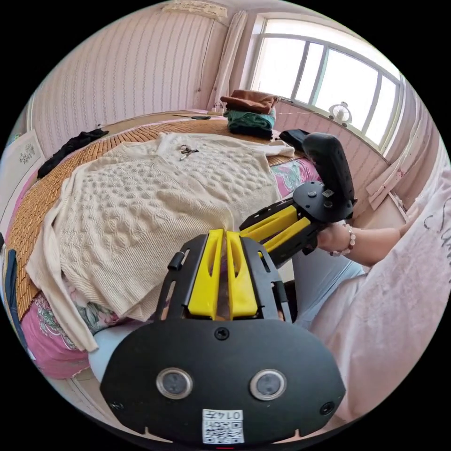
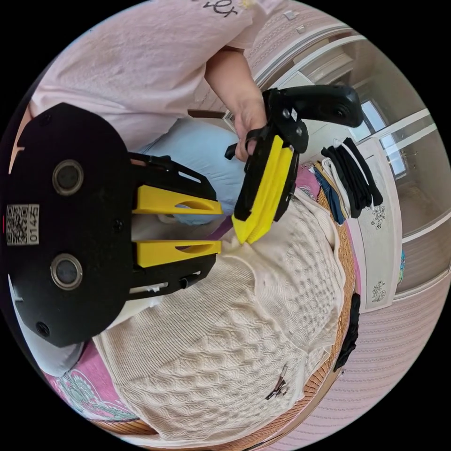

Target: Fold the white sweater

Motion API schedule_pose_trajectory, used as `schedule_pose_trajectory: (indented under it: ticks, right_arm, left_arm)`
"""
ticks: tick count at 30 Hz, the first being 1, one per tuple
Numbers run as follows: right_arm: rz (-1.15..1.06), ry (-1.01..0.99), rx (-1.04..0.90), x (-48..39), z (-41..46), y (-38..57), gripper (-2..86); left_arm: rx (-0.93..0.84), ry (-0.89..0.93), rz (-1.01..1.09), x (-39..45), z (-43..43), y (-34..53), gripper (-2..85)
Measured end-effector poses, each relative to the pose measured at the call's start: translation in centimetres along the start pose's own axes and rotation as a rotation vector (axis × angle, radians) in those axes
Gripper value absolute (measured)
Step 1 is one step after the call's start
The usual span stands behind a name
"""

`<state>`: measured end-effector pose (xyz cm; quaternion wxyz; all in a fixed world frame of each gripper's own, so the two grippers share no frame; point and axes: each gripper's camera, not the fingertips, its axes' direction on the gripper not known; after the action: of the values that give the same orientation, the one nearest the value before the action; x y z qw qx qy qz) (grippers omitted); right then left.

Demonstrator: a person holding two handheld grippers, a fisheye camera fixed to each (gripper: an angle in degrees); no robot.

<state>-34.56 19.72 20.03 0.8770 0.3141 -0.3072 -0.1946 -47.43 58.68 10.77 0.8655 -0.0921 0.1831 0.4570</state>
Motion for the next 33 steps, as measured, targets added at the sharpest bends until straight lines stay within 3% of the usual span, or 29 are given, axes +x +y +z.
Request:
schedule_pose_trajectory:
  ticks: [3, 8, 16, 23, 29, 33]
  right_arm:
    - [-0.010, 0.007, -0.075, -0.1, 0.8, 0.0, 9.1]
    - [-0.004, 0.043, -0.106, 2.2, -2.5, 0.6, 9.0]
    - [-0.034, 0.239, -0.027, 11.0, -10.5, -7.5, 8.3]
    - [0.047, 0.431, 0.008, 24.7, -12.1, -22.0, 8.5]
    - [0.240, 0.432, -0.016, 38.3, -10.7, -30.7, 9.2]
    - [0.328, 0.396, -0.013, 44.1, -10.1, -33.4, 9.8]
  left_arm:
    - [-0.076, 0.167, 0.016, -0.5, 2.9, 0.5, -0.6]
    - [0.008, 0.169, 0.022, -3.0, 1.3, 0.3, 0.0]
    - [0.116, -0.324, 0.082, -14.3, -0.8, -9.9, -0.5]
    - [-0.082, -0.491, 0.049, -28.6, 12.6, -24.9, -0.2]
    - [-0.269, -0.406, -0.013, -34.7, 25.3, -28.9, 5.9]
    - [-0.231, -0.333, 0.020, -35.8, 27.5, -28.4, 1.0]
